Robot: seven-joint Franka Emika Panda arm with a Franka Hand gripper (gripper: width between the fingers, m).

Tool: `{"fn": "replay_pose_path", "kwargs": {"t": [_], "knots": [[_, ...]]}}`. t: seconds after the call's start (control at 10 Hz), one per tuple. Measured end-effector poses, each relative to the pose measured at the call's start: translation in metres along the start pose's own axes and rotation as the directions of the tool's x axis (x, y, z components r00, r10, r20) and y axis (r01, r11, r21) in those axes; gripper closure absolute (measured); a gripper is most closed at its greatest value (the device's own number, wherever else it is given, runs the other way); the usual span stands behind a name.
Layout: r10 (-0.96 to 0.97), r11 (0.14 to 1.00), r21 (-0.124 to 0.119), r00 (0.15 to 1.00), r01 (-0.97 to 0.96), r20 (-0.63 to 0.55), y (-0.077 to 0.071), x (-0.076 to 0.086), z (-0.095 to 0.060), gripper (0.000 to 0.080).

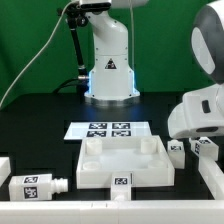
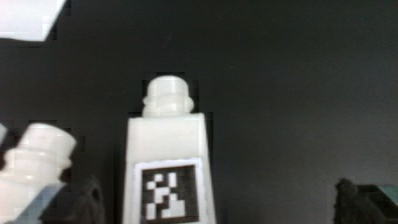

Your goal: Assemble one leg

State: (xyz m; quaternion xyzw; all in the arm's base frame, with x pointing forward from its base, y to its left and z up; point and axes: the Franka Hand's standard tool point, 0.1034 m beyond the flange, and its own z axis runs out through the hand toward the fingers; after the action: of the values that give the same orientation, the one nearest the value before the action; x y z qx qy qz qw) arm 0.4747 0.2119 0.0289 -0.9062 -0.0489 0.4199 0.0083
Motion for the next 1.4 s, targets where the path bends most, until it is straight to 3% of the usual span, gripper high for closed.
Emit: {"fn": "replay_pose_path", "kwargs": {"t": [1.0,1.2,1.4], "knots": [[-0.036,0.999,0.009,0.999,0.036,-0.007,0.0062,0.0113,0.0128,0.0178],[-0.037,0.999,0.009,0.999,0.038,-0.007,0.006,0.0112,0.0128,0.0519],[-0.066,0.998,0.008,0.998,0.066,-0.002,0.0069,0.0094,0.0122,0.0518]]}}
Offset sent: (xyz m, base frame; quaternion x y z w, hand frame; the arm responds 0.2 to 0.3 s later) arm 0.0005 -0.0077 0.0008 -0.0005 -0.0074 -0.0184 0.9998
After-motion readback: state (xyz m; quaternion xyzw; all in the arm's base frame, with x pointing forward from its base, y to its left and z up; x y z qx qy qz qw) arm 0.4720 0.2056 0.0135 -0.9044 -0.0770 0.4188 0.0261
